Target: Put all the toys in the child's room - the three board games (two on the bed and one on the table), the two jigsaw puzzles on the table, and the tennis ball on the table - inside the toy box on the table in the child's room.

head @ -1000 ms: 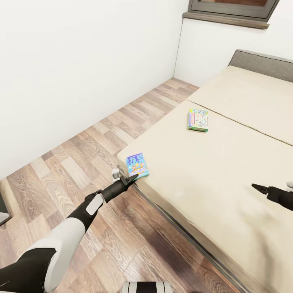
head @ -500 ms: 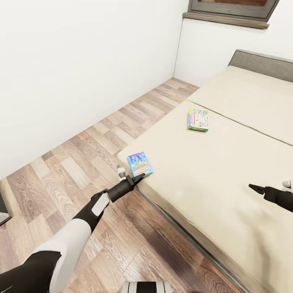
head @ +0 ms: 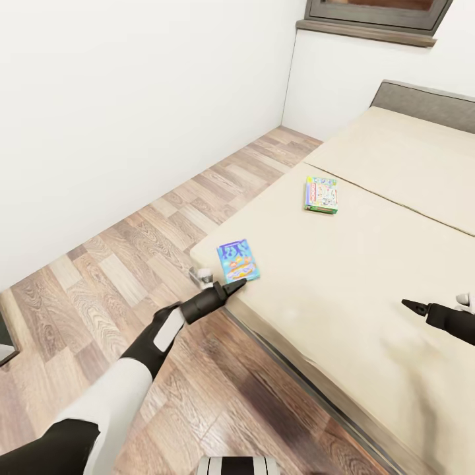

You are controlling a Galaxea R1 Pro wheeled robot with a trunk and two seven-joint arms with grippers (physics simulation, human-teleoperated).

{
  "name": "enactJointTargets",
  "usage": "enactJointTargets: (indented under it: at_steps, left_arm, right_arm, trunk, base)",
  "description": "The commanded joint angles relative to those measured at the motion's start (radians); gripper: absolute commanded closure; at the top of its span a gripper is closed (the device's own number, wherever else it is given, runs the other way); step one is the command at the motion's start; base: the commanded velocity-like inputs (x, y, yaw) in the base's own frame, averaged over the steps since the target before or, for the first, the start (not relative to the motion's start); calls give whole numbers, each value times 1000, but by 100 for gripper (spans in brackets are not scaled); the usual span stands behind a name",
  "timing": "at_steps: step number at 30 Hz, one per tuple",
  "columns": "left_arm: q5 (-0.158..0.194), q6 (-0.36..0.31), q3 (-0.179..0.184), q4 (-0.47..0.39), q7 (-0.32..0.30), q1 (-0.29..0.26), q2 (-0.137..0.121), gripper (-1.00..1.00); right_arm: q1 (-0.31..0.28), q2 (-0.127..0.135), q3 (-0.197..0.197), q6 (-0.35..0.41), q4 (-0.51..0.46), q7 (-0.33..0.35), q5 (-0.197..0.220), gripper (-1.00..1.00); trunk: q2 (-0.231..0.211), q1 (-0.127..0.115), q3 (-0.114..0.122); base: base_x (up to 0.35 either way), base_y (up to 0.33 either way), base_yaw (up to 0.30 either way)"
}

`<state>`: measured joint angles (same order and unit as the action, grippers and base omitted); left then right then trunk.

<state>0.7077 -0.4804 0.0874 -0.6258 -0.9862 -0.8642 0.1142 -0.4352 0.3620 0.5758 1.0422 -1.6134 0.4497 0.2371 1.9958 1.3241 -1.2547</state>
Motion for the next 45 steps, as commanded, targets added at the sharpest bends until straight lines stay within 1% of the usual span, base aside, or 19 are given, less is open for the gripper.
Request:
enactJointTargets:
  at_steps: [1,4,9,10,13,18,19,21,22,23,27,30,31,34,36,38,39,42,45]
  left_arm:
    - [8,-18,12,-24,3,7,0,100]
    - [10,-36,27,-72,13,21,1,100]
    - [15,-61,47,-167,55,49,3,100]
    - [15,-61,47,-167,55,49,3,100]
    - [17,-69,53,-202,76,61,4,100]
    - [16,-77,57,-217,84,68,7,100]
    - [16,-79,60,-222,86,72,9,100]
    - [12,-83,79,-234,94,91,14,100]
    - [12,-83,79,-234,94,91,14,100]
    - [14,-85,112,-245,123,118,19,100]
    - [26,-93,181,-291,200,163,26,100]
    - [49,-113,234,-348,239,220,25,100]
    - [49,-113,234,-348,239,220,25,100]
    - [60,-130,266,-427,265,296,16,100]
    - [62,-135,277,-484,275,356,1,100]
    - [62,-136,285,-546,288,417,-20,100]
    - [62,-136,285,-546,288,417,-20,100]
    - [62,-136,293,-647,342,497,-47,100]
    - [66,-137,297,-723,419,545,-60,100]
  right_arm:
    - [-1,0,1,5,0,6,-2,-100]
    - [-1,0,1,5,0,6,-2,-100]
    - [0,0,1,5,0,7,-2,-100]
    - [0,0,1,5,0,7,-2,-100]
    - [0,0,1,5,0,7,-2,-100]
    - [0,0,0,5,0,7,-2,-100]
    - [0,0,0,5,0,7,-2,-100]
    - [0,0,0,5,0,7,-2,-100]
    - [0,0,0,5,0,7,-2,-100]
    - [0,0,0,5,0,7,-2,-100]
    - [0,0,-1,5,0,8,-2,-100]
    - [0,0,-1,5,0,9,-2,-100]
    - [0,0,-1,5,0,9,-2,-100]
    - [0,1,-1,5,0,9,-2,-100]
    - [0,1,-1,5,0,12,-1,-100]
    - [0,1,-2,5,0,26,-1,-100]
    - [0,1,-2,5,0,26,-1,-100]
    - [1,1,-3,5,0,83,-1,-100]
    - [1,1,-3,5,0,154,-1,-100]
  trunk:
    - [0,0,-1]
    - [0,0,-1]
    - [0,0,-1]
    - [0,0,-1]
    - [0,0,-1]
    - [0,0,-1]
    - [0,0,-1]
    - [0,0,-1]
    - [0,0,-1]
    - [0,0,-1]
    - [0,0,-1]
    - [0,0,-1]
    - [0,0,-1]
    - [0,0,-1]
    - [0,0,-1]
    - [0,0,-1]
    - [0,0,-1]
    - [0,0,-1]
    - [0,0,-1]
  base:
    - [0,0,0]
    - [0,0,0]
    - [0,0,0]
    - [0,0,0]
    - [0,0,0]
    - [0,0,0]
    - [0,0,0]
    - [0,0,0]
    - [0,0,0]
    - [0,0,0]
    - [0,0,0]
    - [0,0,0]
    - [0,0,0]
    - [0,0,0]
    - [0,0,0]
    - [0,0,0]
    - [0,0,0]
    - [0,0,0]
    - [0,0,0]
